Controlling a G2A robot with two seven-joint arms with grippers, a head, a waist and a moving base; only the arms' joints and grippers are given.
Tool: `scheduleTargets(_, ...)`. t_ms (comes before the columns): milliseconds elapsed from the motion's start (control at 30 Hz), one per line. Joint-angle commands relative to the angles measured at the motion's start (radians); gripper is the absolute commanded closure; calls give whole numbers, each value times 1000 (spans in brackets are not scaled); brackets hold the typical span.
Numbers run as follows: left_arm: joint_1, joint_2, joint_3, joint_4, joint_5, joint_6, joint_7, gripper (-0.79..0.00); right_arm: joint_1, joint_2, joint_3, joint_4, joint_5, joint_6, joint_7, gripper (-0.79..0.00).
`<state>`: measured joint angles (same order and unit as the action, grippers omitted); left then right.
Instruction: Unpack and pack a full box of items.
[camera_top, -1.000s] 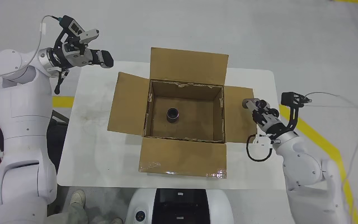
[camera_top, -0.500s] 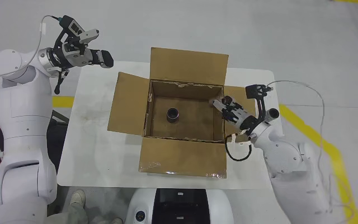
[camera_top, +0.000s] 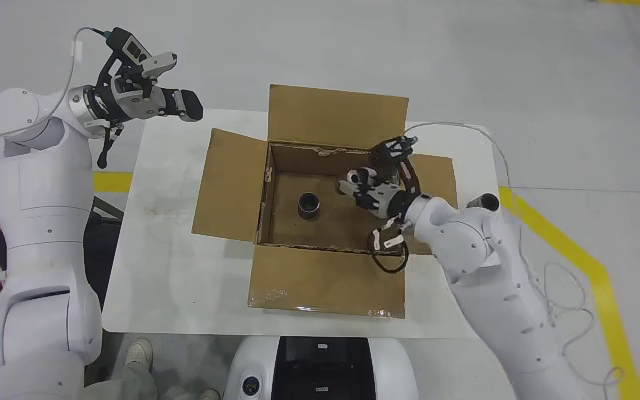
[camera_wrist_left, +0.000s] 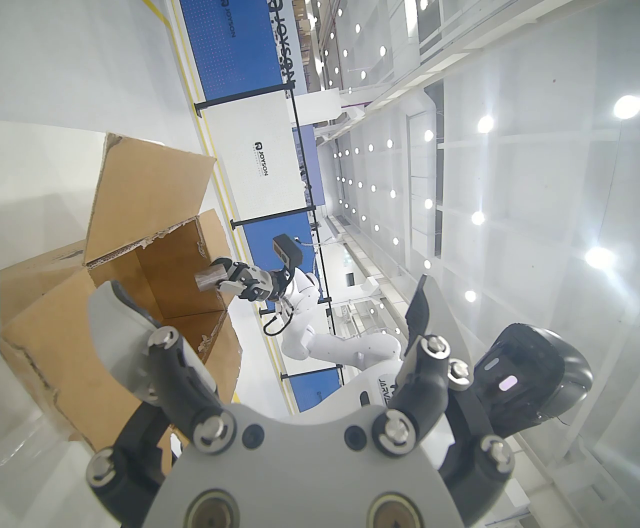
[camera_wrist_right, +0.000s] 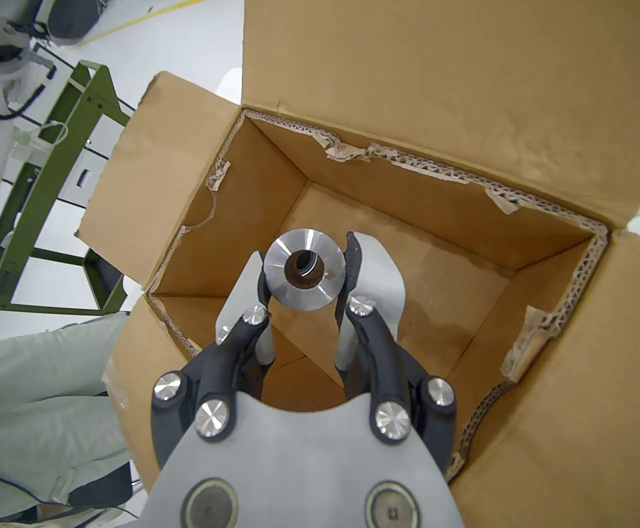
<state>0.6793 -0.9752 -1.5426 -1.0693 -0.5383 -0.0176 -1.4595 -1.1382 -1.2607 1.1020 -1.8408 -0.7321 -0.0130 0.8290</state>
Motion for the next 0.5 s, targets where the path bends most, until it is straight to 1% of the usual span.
scheduleTargets(0, 0, 0, 0, 0, 0, 0, 0, -785, 18, -2, -27, 12, -28, -9, 7, 0)
scheduleTargets(133, 0, 0, 0, 0, 0, 0, 0, -785, 69, -10, -94, 61, -117, -29, 13, 0)
scheduleTargets(267, 0, 0, 0, 0, 0, 0, 0, -785, 112, -18, -133, 104, -172, -21, 10, 0)
scheduleTargets(467, 0, 0, 0, 0, 0, 0, 0, -785, 163, -31, -171, 161, -196, 13, 37, 0)
